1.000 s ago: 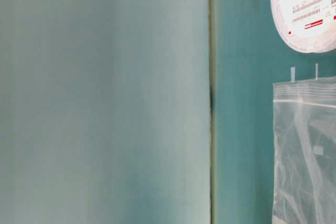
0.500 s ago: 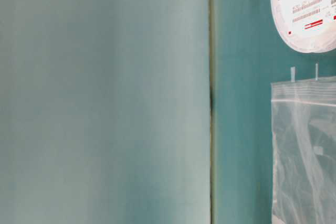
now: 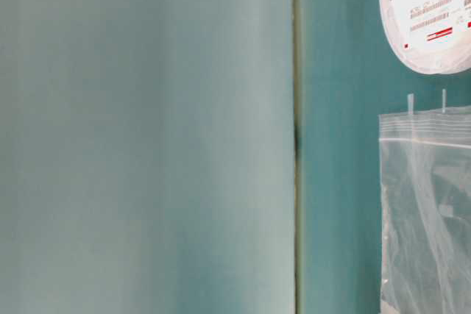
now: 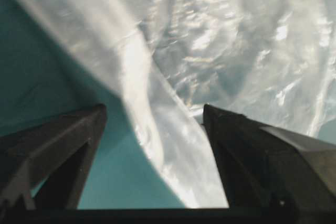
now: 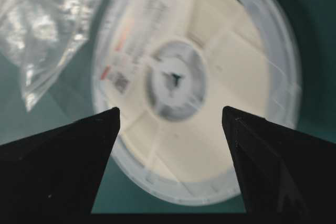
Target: Take out the reel from the clear zip bag.
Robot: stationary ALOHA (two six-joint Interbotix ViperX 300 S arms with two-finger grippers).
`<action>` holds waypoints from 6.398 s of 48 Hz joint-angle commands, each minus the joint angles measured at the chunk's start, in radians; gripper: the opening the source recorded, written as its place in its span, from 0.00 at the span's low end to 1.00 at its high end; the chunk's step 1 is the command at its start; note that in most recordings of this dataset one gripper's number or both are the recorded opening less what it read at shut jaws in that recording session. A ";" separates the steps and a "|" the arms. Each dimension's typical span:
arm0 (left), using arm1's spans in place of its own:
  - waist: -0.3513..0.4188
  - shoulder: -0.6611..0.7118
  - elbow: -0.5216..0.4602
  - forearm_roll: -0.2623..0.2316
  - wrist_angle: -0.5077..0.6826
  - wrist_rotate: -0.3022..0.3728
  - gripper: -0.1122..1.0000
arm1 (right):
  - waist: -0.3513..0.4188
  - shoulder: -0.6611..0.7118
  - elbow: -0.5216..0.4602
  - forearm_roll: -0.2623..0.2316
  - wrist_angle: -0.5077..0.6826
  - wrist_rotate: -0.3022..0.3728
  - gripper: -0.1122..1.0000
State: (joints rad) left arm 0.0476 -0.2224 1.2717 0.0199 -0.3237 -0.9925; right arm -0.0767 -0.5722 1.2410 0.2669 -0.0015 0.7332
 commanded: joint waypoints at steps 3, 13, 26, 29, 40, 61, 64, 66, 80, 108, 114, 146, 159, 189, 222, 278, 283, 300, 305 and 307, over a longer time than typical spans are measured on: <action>-0.031 -0.083 -0.017 0.008 0.060 0.017 0.91 | 0.005 -0.040 -0.049 -0.025 -0.002 -0.089 0.94; -0.058 -0.210 -0.037 0.011 0.143 0.098 0.91 | 0.003 -0.100 -0.075 -0.032 -0.003 -0.193 0.94; -0.060 -0.394 -0.089 0.011 0.252 0.322 0.91 | 0.020 -0.206 -0.069 -0.044 -0.002 -0.321 0.94; -0.058 -0.433 -0.098 0.011 0.278 0.373 0.91 | 0.025 -0.230 -0.069 -0.046 -0.002 -0.350 0.94; -0.058 -0.554 -0.101 0.009 0.325 0.442 0.91 | 0.035 -0.319 -0.074 -0.046 0.009 -0.443 0.94; -0.060 -0.713 -0.103 0.011 0.373 0.584 0.91 | 0.037 -0.436 -0.086 -0.044 0.052 -0.568 0.94; -0.058 -0.729 -0.106 0.011 0.373 0.615 0.91 | 0.037 -0.446 -0.087 -0.046 0.057 -0.581 0.94; -0.058 -0.738 -0.106 0.011 0.373 0.632 0.91 | 0.037 -0.453 -0.089 -0.044 0.060 -0.591 0.94; -0.058 -0.776 -0.112 0.011 0.394 0.666 0.91 | 0.037 -0.495 -0.100 -0.046 0.092 -0.635 0.94; -0.058 -0.787 -0.115 0.011 0.399 0.669 0.91 | 0.037 -0.500 -0.100 -0.046 0.092 -0.641 0.94; -0.058 -0.787 -0.115 0.011 0.399 0.669 0.91 | 0.037 -0.500 -0.100 -0.046 0.092 -0.641 0.94; -0.060 -0.787 -0.115 0.009 0.399 0.669 0.91 | 0.037 -0.500 -0.097 -0.046 0.094 -0.643 0.94; -0.058 -0.787 -0.115 0.011 0.399 0.670 0.91 | 0.037 -0.499 -0.094 -0.046 0.097 -0.643 0.94; -0.058 -0.787 -0.115 0.009 0.399 0.669 0.91 | 0.037 -0.499 -0.091 -0.046 0.097 -0.641 0.94; -0.058 -0.851 -0.133 0.011 0.403 0.678 0.91 | 0.037 -0.525 -0.097 -0.046 0.107 -0.647 0.94; -0.058 -0.950 -0.170 0.009 0.512 0.741 0.91 | -0.021 -0.620 -0.129 -0.046 0.212 -0.706 0.94; -0.058 -0.950 -0.169 0.011 0.512 0.742 0.91 | -0.021 -0.618 -0.130 -0.048 0.212 -0.707 0.94; -0.058 -0.950 -0.169 0.009 0.514 0.744 0.91 | -0.021 -0.620 -0.130 -0.048 0.212 -0.707 0.94; -0.058 -0.950 -0.169 0.011 0.515 0.747 0.91 | -0.021 -0.620 -0.130 -0.048 0.212 -0.706 0.94; -0.058 -0.950 -0.169 0.011 0.515 0.747 0.91 | -0.021 -0.618 -0.130 -0.048 0.212 -0.706 0.94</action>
State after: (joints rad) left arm -0.0092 -1.1781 1.1275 0.0276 0.1963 -0.2485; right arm -0.0966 -1.1965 1.1367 0.2209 0.2194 0.0368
